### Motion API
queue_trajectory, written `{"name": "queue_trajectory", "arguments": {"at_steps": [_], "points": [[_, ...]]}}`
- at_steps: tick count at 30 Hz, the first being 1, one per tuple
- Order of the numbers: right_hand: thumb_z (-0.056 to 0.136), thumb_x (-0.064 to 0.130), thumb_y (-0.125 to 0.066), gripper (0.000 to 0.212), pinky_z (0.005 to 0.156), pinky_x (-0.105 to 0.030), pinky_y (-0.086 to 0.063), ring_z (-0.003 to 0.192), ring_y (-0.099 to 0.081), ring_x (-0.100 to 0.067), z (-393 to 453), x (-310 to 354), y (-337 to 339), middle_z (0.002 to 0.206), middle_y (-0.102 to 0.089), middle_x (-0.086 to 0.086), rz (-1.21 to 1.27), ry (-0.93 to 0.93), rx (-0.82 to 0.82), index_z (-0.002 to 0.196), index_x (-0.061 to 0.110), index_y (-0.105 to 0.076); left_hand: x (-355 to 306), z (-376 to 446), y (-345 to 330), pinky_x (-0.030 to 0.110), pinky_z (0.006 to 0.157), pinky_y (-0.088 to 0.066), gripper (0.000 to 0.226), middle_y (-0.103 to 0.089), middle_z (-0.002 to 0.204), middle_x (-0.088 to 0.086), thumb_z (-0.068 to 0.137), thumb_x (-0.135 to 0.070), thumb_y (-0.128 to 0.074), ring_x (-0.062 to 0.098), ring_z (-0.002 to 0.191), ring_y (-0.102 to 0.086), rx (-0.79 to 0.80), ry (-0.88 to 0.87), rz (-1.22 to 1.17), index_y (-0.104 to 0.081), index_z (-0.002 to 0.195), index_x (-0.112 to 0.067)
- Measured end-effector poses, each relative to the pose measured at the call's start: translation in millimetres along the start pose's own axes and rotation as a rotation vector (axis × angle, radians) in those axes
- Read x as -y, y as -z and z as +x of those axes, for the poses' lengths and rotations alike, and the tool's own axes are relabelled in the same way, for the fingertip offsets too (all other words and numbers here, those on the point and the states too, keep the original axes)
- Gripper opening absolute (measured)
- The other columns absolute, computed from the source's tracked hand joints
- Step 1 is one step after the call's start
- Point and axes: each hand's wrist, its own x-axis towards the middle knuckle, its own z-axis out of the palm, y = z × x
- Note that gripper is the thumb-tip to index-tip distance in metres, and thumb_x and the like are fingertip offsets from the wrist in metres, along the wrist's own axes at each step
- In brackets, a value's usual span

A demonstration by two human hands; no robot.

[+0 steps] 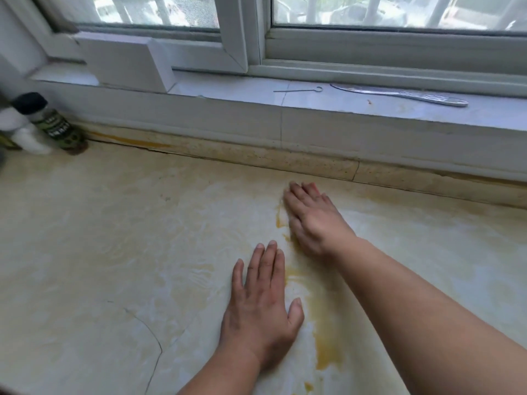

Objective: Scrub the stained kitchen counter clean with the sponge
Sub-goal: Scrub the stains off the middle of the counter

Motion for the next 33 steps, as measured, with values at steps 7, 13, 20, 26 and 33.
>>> {"name": "queue_trajectory", "arguments": {"at_steps": [7,13,20,26,33], "points": [[0.106,0.033,-0.035,0.057,0.124,-0.038,-0.002,0.155,0.007,-0.011,-26,7,0,0.168,-0.004,0.016,0.022,0.196,0.113,0.160,0.034,-0.016,2,2,-4,0.054,0.119,-0.012,0.087,-0.032,0.168,0.011,0.086,-0.056,-0.044,0.026,0.157,-0.024,-0.028,0.011,0.028,-0.039,0.157,-0.006],[0.100,0.050,-0.022,0.055,0.125,-0.035,-0.005,0.151,0.010,0.003,-169,-52,6,0.163,-0.003,0.028,0.081,0.000,0.047,0.155,0.048,-0.018,0,1,13,0.048,0.126,0.015,0.099,0.017,0.172,0.000,0.080,-0.064,-0.006,0.015,0.156,0.026,0.111,0.045,0.008,0.008,0.165,-0.015],[0.092,0.054,-0.022,0.067,0.122,-0.056,-0.016,0.155,0.000,-0.011,-332,-92,-11,0.165,-0.003,0.022,0.103,-0.617,-0.166,0.157,0.041,-0.022,7,10,21,0.051,0.124,0.018,0.101,0.034,0.168,-0.002,0.095,-0.064,-0.041,0.015,0.151,0.036,0.288,0.008,-0.040,0.019,0.163,-0.018],[0.090,0.055,-0.024,0.080,0.121,-0.048,-0.012,0.156,0.001,-0.025,-332,-3,-46,0.169,-0.005,-0.001,0.069,-0.645,-0.125,0.160,0.018,-0.020,41,-3,36,0.049,0.126,0.015,0.092,0.034,0.167,-0.007,0.098,-0.069,-0.037,0.016,0.152,0.036,0.325,-0.115,0.074,0.017,0.163,-0.032],[0.094,0.045,-0.038,0.073,0.118,-0.039,-0.013,0.156,-0.003,-0.024,-292,98,-81,0.170,-0.007,0.002,-0.009,-0.307,-0.068,0.160,0.022,-0.021,76,-22,30,0.057,0.122,0.019,0.098,0.045,0.161,-0.006,0.082,-0.086,-0.013,0.023,0.147,0.044,0.305,-0.022,0.123,0.026,0.159,-0.037]]}}
